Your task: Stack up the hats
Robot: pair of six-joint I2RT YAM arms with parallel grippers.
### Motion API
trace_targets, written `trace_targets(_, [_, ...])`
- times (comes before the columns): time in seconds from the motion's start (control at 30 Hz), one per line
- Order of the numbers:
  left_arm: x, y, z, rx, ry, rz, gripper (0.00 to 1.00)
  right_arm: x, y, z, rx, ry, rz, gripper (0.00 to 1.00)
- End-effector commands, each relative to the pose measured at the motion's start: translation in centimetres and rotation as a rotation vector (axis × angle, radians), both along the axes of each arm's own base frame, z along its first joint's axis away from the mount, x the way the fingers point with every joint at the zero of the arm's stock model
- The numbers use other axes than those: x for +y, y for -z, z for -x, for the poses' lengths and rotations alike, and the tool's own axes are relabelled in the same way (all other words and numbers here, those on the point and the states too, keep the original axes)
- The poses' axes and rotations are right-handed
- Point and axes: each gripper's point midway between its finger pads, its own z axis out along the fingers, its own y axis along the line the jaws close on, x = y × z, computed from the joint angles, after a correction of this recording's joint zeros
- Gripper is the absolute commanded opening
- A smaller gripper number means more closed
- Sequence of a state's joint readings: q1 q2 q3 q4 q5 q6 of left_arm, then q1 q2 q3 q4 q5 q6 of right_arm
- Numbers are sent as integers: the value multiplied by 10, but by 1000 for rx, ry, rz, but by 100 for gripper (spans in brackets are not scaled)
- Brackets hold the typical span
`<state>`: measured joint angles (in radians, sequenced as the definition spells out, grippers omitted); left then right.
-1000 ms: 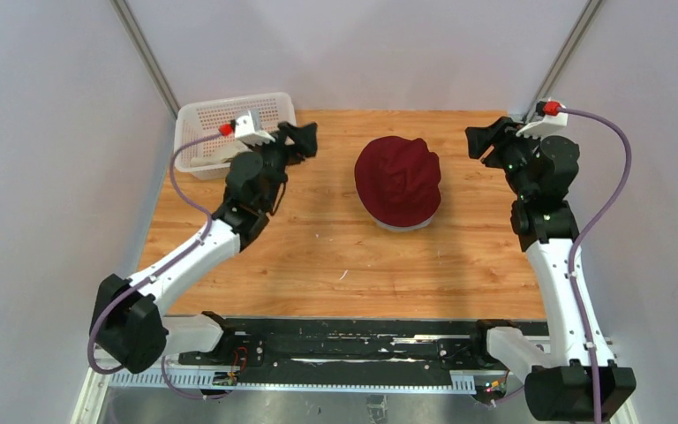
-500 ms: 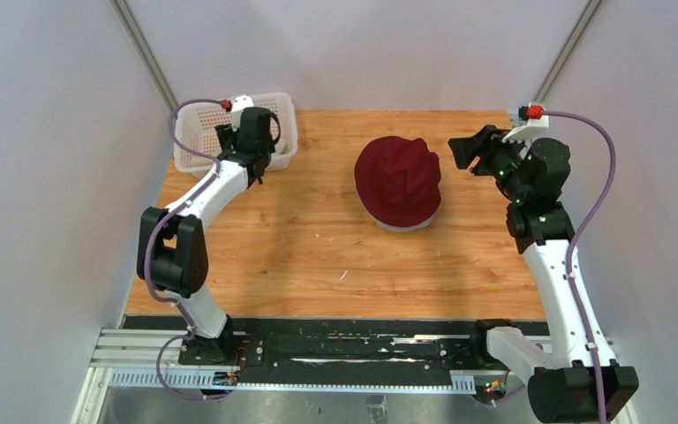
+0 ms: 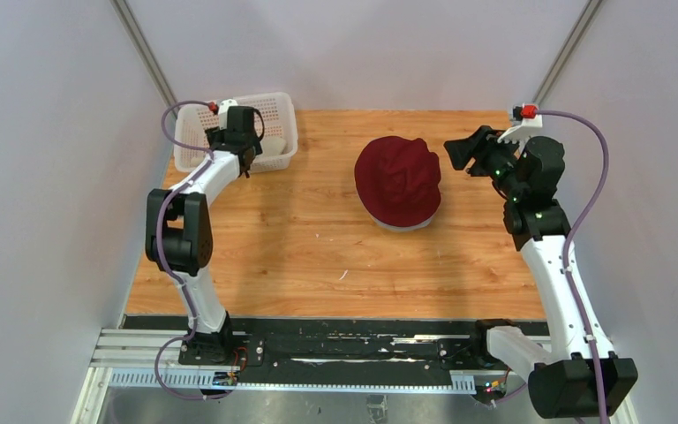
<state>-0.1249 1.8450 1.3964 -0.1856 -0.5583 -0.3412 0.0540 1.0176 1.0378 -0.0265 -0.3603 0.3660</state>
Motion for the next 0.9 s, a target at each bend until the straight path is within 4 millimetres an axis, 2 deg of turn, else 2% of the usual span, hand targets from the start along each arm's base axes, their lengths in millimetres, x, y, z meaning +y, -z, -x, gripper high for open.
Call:
trace_targets(0.0, [3, 10, -14, -1, 6, 41, 77, 9, -1, 1, -11, -33, -9, 58])
trace_targets(0.1, [6, 17, -20, 7, 1, 46, 65, 10, 0, 0, -9, -35, -8, 58])
trace_targets(0.13, [8, 18, -21, 6, -5, 46, 54, 10, 1, 0, -8, -35, -9, 58])
trace_targets(0.2, [9, 14, -25, -19, -11, 45, 26, 10, 2, -1, -6, -34, -9, 58])
trace_targets(0.23, [9, 8, -27, -44, -5, 43, 19, 9, 1, -1, -8, -33, -8, 58])
trace_targets(0.3, [8, -8, -28, -107, 6, 49, 13, 10, 3, -1, -5, -33, -9, 58])
trace_targets(0.47, [0, -86, -19, -311, 58, 88, 0, 13, 5, -3, -6, -44, -15, 58])
trace_targets(0.6, [-20, -166, 5, -488, 163, 162, 0, 18, 6, -4, -7, -59, -18, 58])
trace_targets(0.7, [-45, -224, 31, -609, 294, 243, 0, 22, 7, -4, -9, -71, -18, 58])
trace_targets(0.77, [-72, -256, 52, -671, 421, 302, 0, 25, 6, -4, -14, -82, -22, 57])
trace_targets(0.87, [-111, -289, 85, -732, 632, 373, 0, 31, 3, -2, -22, -113, -35, 57])
